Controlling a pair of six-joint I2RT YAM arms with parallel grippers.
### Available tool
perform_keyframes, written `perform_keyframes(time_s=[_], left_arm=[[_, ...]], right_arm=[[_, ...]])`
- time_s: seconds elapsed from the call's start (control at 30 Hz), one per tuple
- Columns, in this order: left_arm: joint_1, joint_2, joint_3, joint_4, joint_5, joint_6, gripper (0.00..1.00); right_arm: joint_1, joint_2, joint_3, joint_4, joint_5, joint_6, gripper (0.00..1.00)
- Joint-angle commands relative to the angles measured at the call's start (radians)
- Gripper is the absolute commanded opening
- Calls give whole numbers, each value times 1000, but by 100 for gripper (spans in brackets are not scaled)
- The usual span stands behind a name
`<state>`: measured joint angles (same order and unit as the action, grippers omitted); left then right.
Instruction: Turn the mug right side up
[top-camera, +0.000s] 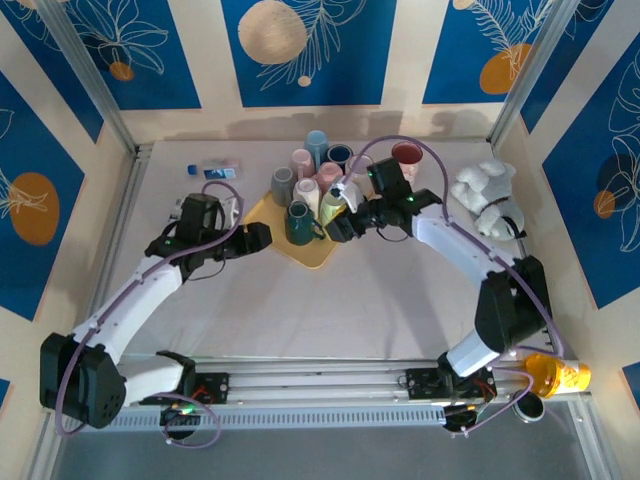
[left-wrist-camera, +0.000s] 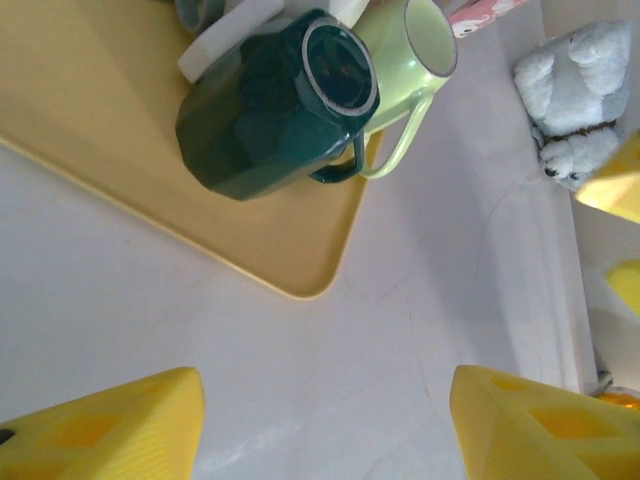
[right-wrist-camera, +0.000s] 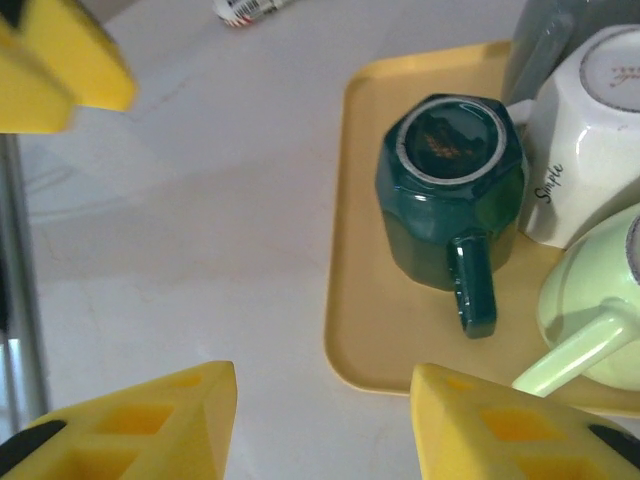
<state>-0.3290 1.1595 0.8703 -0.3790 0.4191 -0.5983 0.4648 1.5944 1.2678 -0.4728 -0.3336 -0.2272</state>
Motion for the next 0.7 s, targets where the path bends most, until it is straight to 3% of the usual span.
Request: perform_keyframes(time_s=[0.0, 0.3, 0.67], left_arm=[[18, -53, -47, 20, 68, -34, 68], [25, -155, -109, 16, -22, -71, 70], [37, -157, -116, -44, -17, -102, 66]], right_arm=[[14, 90, 77, -82, 66, -67, 49], [49, 269, 253, -131, 154, -133, 49], [81, 409, 401, -217, 237, -186, 49]])
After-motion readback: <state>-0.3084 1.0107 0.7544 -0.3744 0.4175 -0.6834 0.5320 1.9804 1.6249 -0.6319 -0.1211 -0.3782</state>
